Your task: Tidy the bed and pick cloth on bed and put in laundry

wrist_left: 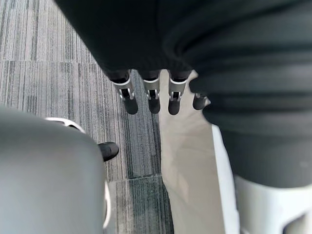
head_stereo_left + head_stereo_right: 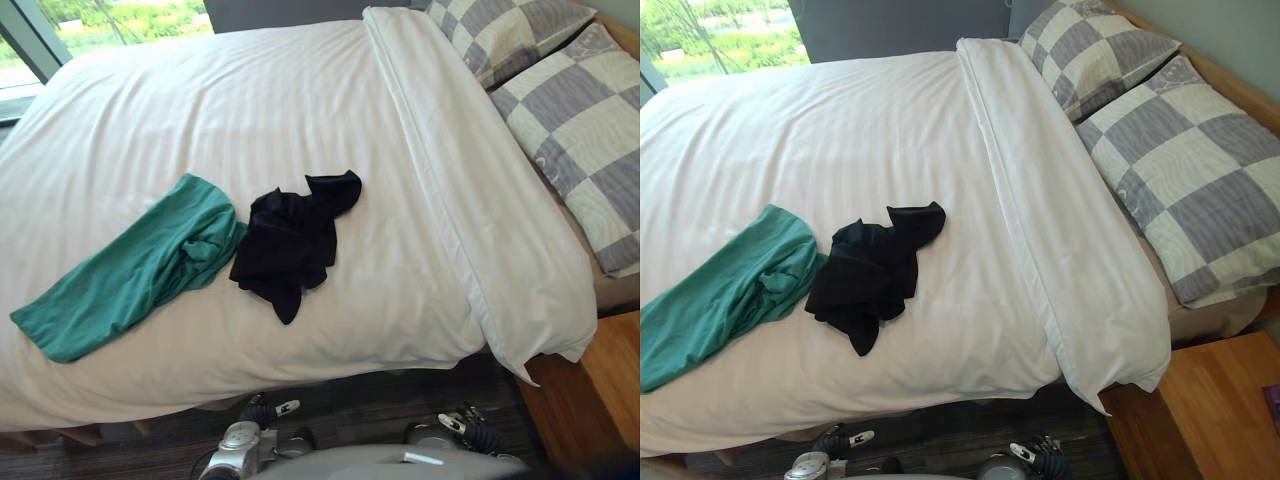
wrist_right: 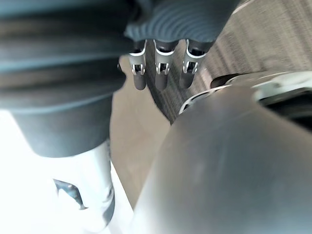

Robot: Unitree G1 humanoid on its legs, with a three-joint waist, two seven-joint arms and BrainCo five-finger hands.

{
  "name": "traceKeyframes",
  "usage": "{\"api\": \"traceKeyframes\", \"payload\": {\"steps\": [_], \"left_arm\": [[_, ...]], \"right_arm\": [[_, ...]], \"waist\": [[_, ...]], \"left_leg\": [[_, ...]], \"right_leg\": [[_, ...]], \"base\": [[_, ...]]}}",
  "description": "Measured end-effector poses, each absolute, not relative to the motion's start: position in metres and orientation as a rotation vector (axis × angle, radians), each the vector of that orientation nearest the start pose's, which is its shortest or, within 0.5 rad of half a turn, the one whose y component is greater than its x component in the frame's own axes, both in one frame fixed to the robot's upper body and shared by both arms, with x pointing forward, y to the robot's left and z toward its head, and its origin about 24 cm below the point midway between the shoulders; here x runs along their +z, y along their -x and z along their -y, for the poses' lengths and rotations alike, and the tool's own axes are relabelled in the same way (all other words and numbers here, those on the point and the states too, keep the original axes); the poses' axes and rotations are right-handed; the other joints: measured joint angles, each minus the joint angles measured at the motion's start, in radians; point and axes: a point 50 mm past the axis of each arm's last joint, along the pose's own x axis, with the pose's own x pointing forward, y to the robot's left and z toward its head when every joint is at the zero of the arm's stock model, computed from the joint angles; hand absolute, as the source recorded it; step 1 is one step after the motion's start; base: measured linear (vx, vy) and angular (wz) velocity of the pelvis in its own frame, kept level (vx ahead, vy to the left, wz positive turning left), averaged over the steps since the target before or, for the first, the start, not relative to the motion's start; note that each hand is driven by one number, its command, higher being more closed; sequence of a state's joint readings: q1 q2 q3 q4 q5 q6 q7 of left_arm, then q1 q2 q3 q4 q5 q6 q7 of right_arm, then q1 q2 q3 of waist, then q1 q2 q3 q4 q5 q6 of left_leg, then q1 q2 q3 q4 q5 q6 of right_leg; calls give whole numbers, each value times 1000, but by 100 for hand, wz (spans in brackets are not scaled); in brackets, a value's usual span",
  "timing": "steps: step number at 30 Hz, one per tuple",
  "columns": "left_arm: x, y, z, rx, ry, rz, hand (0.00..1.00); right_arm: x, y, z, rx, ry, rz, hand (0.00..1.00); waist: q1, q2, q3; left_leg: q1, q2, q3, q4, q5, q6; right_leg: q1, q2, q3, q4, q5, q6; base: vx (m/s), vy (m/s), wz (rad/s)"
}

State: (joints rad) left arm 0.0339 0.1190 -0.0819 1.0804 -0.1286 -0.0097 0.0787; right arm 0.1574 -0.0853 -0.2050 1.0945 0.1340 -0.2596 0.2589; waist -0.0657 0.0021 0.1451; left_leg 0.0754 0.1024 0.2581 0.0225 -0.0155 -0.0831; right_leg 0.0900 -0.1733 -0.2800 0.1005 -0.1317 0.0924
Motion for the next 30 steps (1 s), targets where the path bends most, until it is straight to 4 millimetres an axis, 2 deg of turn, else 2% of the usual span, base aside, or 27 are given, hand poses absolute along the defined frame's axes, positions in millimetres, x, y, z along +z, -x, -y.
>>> {"api": "traceKeyframes", "payload": {"steps": [2, 4, 7, 8, 9, 10, 12, 14, 15, 16, 17, 18, 19, 20, 21, 22, 23, 24, 25, 26, 27, 28, 29, 30], "left_arm": [[-160, -109, -186, 131, -83, -1095, 0], [-159, -113, -183, 126, -76, -1076, 0], [-155, -119, -179, 113, -67, -1017, 0], [-154, -120, -177, 111, -63, -996, 0], [-154, -122, -177, 113, -59, -984, 0], [-152, -125, -178, 114, -61, -965, 0], [-151, -127, -181, 118, -67, -955, 0], [-151, -127, -184, 127, -66, -953, 0], [-150, -127, -189, 146, -54, -952, 0], [-151, -125, -191, 182, 3, -957, 0], [-151, -124, -191, 191, 21, -959, 0], [-152, -122, -190, 205, 66, -960, 0], [-152, -123, -189, 204, 101, -953, 0], [-151, -124, -188, 201, 108, -950, 0], [-152, -125, -185, 192, 137, -946, 0], [-152, -124, -183, 193, 153, -948, 0], [-153, -123, -176, 178, 182, -953, 0], [-154, -125, -165, 156, 211, -962, 0], [-155, -125, -162, 150, 216, -964, 0], [-153, -129, -167, 143, 193, -959, 0], [-153, -131, -178, 145, 136, -973, 0], [-153, -130, -179, 142, 121, -979, 0], [-154, -126, -186, 157, 99, -990, 0], [-155, -120, -193, 171, 83, -1011, 0]], "right_arm": [[-157, -77, 203, -87, -202, -934, 0], [-156, -79, 206, -66, -176, -948, 0], [-152, -96, 214, -70, -127, -928, 0], [-149, -104, 220, -96, -116, -917, 0], [-148, -107, 223, -116, -116, -911, 0], [-147, -110, 226, -161, -161, -899, 0], [-146, -112, 224, -179, -201, -886, 0], [-144, -116, 225, -188, -219, -869, 0], [-143, -118, 229, -204, -221, -864, 0], [-142, -117, 235, -234, -222, -864, 0], [-141, -117, 238, -241, -214, -862, 0], [-138, -117, 248, -247, -180, -853, 0], [-136, -116, 256, -248, -147, -855, 0], [-135, -115, 259, -255, -140, -854, 0], [-133, -115, 269, -264, -107, -859, 0], [-132, -115, 271, -264, -98, -860, 0], [-132, -113, 276, -269, -78, -871, 0], [-136, -101, 275, -276, -74, -899, 0], [-138, -98, 273, -275, -77, -910, 0], [-146, -92, 255, -264, -130, -929, 0], [-152, -94, 229, -223, -177, -931, 0], [-154, -92, 226, -236, -181, -939, 0], [-154, -92, 222, -181, -166, -944, 0], [-154, -92, 212, -107, -159, -927, 0]], "waist": [[0, 0, 1], [5, 3, 5], [8, 27, 30], [10, 43, 45], [10, 57, 50], [16, 49, 58], [15, 39, 63], [4, 23, 69], [-9, -3, 78], [-24, -7, 81], [-27, -4, 79], [-33, -1, 79], [-36, -2, 78], [-36, -2, 78], [-49, -1, 78], [-56, 2, 78], [-60, 21, 70], [-67, 54, 72], [-67, 61, 72], [-50, 47, 73], [-25, 22, 64], [-21, 11, 55], [-10, 3, 46], [-10, -3, 42]], "left_leg": [[13, 6, -3, -29, 23, 3], [4, 12, 3, -18, 16, 5], [-86, 17, 8, 139, -65, 22], [-128, 23, 24, 212, -117, 30], [-142, 32, 39, 242, -142, 27], [-156, 22, 69, 268, -154, 27], [-152, 11, 91, 265, -145, 32], [-136, -2, 112, 265, -118, 1], [-135, -22, 106, 302, -88, -22], [-140, 20, 94, 353, -123, 5], [-141, 47, 83, 368, -125, 3], [-136, 126, 46, 383, -118, -8], [-136, 168, 4, 380, -107, -11], [-135, 180, -13, 381, -105, -10], [-126, 188, -51, 378, -105, -12], [-121, 188, -52, 374, -106, -20], [-100, 186, -55, 340, -109, -60], [-86, 182, -85, 308, -124, -117], [-84, 178, -93, 304, -126, -128], [-68, 168, -77, 306, -154, -176], [-69, 144, -38, 306, -175, -160], [-70, 142, -22, 301, -176, -148], [-53, 142, 12, 256, -172, -119], [-25, 136, 35, 188, -145, -94]], "right_leg": [[11, 5, -32, 1, -5, -8], [-2, 4, -37, 24, -25, -9], [-72, -24, -9, 125, -74, 5], [-114, -36, 12, 185, -91, 13], [-141, -46, 27, 227, -100, 21], [-195, -75, 65, 305, -121, 18], [-230, -99, 92, 355, -139, 18], [-261, -122, 118, 394, -156, 8], [-259, -169, 137, 422, -167, 2], [-255, -180, 157, 436, -172, -2], [-257, -183, 168, 443, -176, -1], [-268, -197, 199, 474, -196, 12], [-291, -220, 232, 516, -219, 31], [-300, -230, 245, 531, -231, 35], [-323, -256, 272, 560, -249, 71], [-324, -265, 284, 562, -249, 86], [-310, -276, 296, 548, -229, 128], [-253, -270, 272, 486, -187, 155], [-234, -268, 260, 458, -173, 157], [-191, -271, 252, 375, -115, 159], [-176, -280, 271, 275, 39, 118], [-179, -278, 267, 247, 86, 73], [-196, -242, 242, 252, 100, 10], [-189, -171, 207, 277, 66, 43]], "base": [[-112, -81, 43], [-126, -15, 23], [-120, 43, -8], [-124, 90, -32], [-76, 97, -48], [-30, 88, -41], [7, 39, -32], [30, -35, -31], [3, -106, -31], [-6, -109, -32], [-23, -52, -42], [2, 80, -39], [3, 91, -37], [-30, 224, -24], [-33, 139, -16], [-17, 380, -18], [45, 467, 6], [45, 467, 13], [54, 641, 11], [20, 668, -25], [3, 800, -40], [-9, 566, -63], [-5, 485, -60], [29, 427, -52]]}}
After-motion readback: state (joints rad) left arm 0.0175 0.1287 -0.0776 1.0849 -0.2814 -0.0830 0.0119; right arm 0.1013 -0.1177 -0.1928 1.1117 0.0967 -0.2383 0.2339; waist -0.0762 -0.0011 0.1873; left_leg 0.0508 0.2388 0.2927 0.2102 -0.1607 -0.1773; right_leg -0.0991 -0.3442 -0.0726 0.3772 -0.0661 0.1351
